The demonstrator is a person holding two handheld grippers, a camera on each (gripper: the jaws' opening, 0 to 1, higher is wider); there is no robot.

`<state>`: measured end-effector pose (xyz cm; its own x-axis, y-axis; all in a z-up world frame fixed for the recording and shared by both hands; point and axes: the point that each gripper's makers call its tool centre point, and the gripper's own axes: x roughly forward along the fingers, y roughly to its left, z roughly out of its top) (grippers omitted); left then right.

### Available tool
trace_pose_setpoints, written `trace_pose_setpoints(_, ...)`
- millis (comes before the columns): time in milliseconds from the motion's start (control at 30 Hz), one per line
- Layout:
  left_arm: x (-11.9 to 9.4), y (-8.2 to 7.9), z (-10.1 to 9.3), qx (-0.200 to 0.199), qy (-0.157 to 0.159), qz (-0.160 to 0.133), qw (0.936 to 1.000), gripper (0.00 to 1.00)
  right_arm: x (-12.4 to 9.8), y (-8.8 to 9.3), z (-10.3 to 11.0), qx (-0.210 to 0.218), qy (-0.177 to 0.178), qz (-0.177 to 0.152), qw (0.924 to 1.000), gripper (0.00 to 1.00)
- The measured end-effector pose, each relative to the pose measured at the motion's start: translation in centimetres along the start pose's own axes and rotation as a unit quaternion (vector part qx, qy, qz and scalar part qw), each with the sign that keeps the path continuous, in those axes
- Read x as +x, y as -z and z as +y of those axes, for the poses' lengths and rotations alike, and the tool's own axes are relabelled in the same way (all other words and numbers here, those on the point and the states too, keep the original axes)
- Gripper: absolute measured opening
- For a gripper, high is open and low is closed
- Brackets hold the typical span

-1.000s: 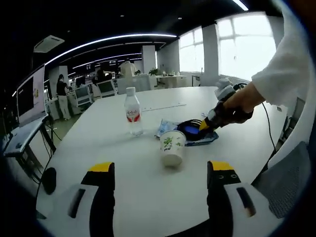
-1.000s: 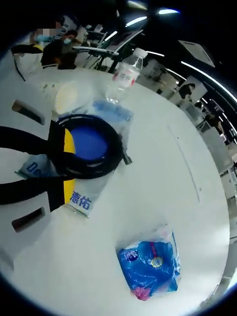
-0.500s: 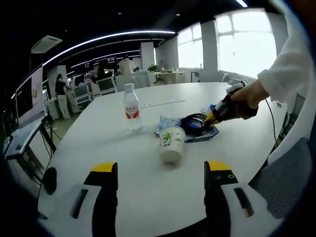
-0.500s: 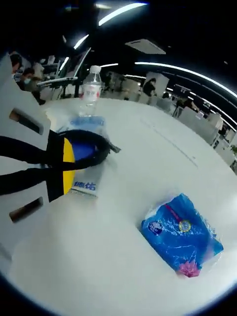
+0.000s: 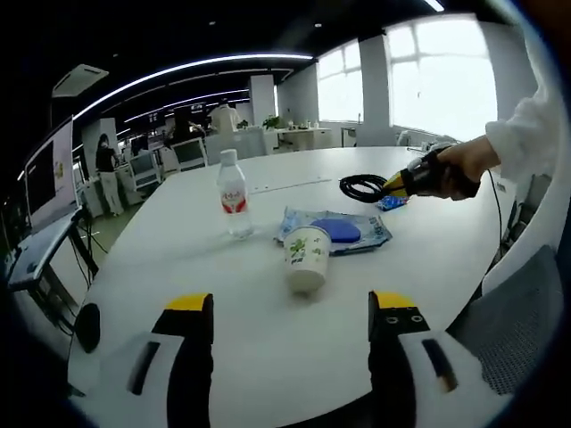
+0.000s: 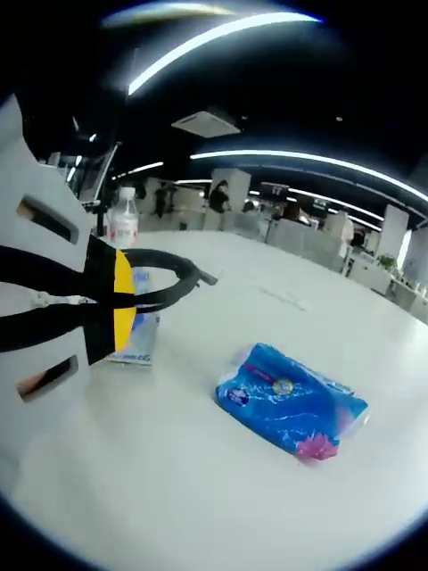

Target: Arrange the tabletop items into an orderly group along one side of the table until the central work area is clear of visible clutter.

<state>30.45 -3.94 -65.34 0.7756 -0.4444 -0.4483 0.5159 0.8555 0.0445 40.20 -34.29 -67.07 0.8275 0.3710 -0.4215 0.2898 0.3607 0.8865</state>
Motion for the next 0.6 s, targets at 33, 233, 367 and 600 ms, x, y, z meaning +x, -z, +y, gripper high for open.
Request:
trace_pose_setpoints(33,0.0,0.0,0.0,0.000,0.000,0.000,1.0000,0.72,-0.3,-0.7,-0.2,-0.003,-0.001,-0.004,1.0000,0.00)
trace_pose_setpoints(233,-0.1,-0.1,-0.1,0.000,0.000,0.000,1.0000,0.71,-2.0,-2.7,-1.5,-0.014,-0.002,-0.027,0.9995,0.00)
trace_pose_setpoints(367,-0.1,-0.1,-0.1,-0.001,-0.002,0.001,1.0000,0.71,-3.3,-3.8,-2.1,-0.013,0.003,-0.042,0.9991,0.00)
trace_pose_setpoints(600,-0.1,0.0,-0.2,0.001,0.002,0.003,1.0000,0.71,-5.1,-5.1,-4.5,-0.005,0.029,-0.061,0.9977,0.00)
